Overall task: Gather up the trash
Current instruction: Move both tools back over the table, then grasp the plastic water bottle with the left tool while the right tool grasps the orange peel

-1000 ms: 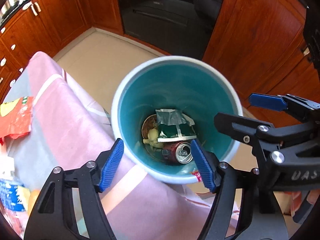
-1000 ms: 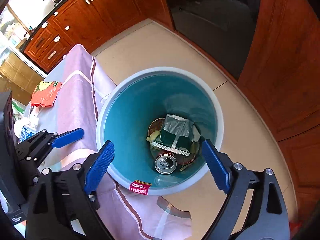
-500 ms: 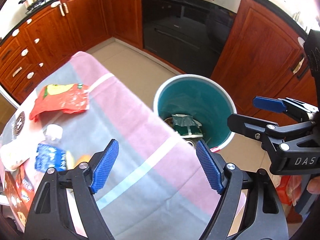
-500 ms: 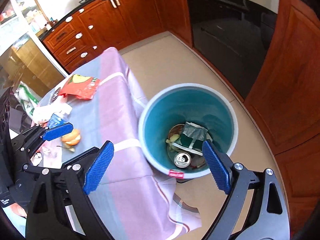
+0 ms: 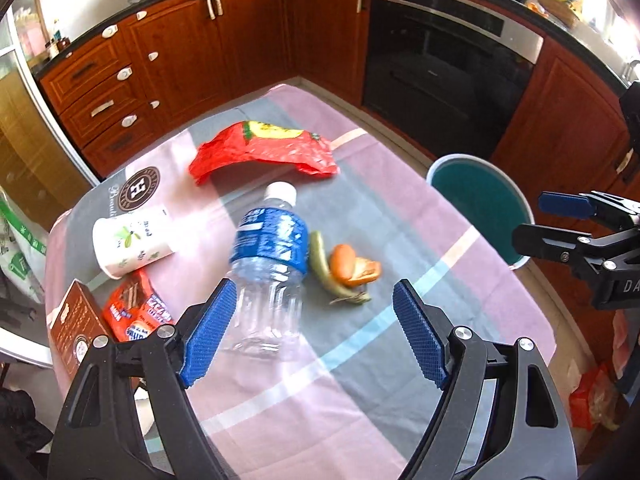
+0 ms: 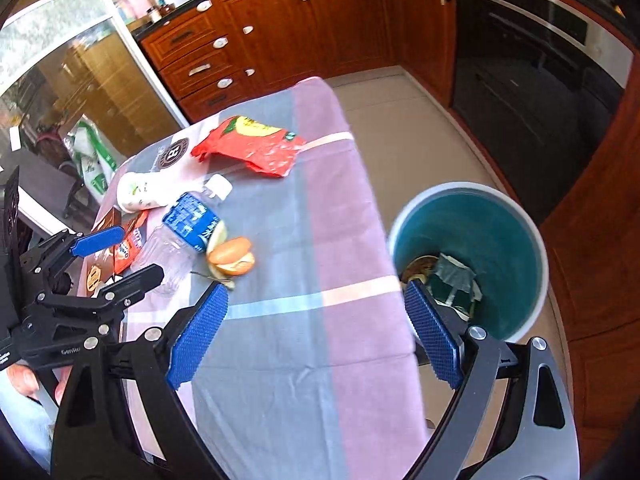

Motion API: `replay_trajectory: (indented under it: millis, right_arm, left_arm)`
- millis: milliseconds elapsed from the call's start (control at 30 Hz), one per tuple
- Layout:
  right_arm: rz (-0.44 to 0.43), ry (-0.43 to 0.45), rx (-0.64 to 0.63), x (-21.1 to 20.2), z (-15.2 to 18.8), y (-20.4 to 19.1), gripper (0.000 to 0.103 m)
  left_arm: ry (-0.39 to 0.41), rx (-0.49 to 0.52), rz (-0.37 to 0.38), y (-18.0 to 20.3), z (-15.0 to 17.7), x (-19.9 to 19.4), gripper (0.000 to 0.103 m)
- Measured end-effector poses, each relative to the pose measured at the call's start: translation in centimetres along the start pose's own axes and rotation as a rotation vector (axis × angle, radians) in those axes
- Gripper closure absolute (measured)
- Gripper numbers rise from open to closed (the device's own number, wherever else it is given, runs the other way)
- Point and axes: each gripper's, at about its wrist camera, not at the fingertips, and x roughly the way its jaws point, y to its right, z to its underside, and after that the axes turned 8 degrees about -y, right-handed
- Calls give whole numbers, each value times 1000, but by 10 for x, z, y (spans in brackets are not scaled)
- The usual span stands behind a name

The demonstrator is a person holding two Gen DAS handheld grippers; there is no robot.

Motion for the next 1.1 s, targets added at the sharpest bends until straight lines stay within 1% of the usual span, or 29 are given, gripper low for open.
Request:
replay_trajectory:
  millis: [167,300,600,633,767,800,833,867,933,967,1033,1100]
  right_arm:
    - [-16,-33,-42,19,-4,-24,17]
    - [-20,-53,-70,34,-9,-38,17]
    - [-31,-83,-107,64,-17,-59,18]
    - [-32,-83,-113,67,-18,-62,19]
    - [-41,-110,-132,86,-20,-73,29]
    - [-43,-119,-135,91,-20,-76,33]
    - [-46,-125,-136,95,-21,-78,35]
    - [-45,-127,-137,99,-22,-80,36]
    - [-42,-124,-137,106,-24,-83,37]
    - [-43,-126,-135,109,-25,-83,40]
    - [-36,-124,-128,114,-27,-83,43]
    - [-28,-125,-122,118,-30,-82,49]
  left_arm:
    - [-45,-53,7,-33,14,20,22]
    - [-66,-57,20,-40,17,34,22]
    - [-111,-70,44,-49,11,70,22]
    - [-113,-71,43,-50,11,73,22]
    - [-100,-87,71,-54,10,78,22]
    - [-91,-93,83,-55,11,78,26]
    - [-78,-96,108,-57,12,76,34]
    - [-72,-98,111,-58,11,74,36]
    - [-55,-94,85,-60,12,70,37]
    - [-51,-94,77,-61,13,68,37]
    - [-55,-101,88,-65,15,68,37]
    - [-57,-105,97,-67,16,68,37]
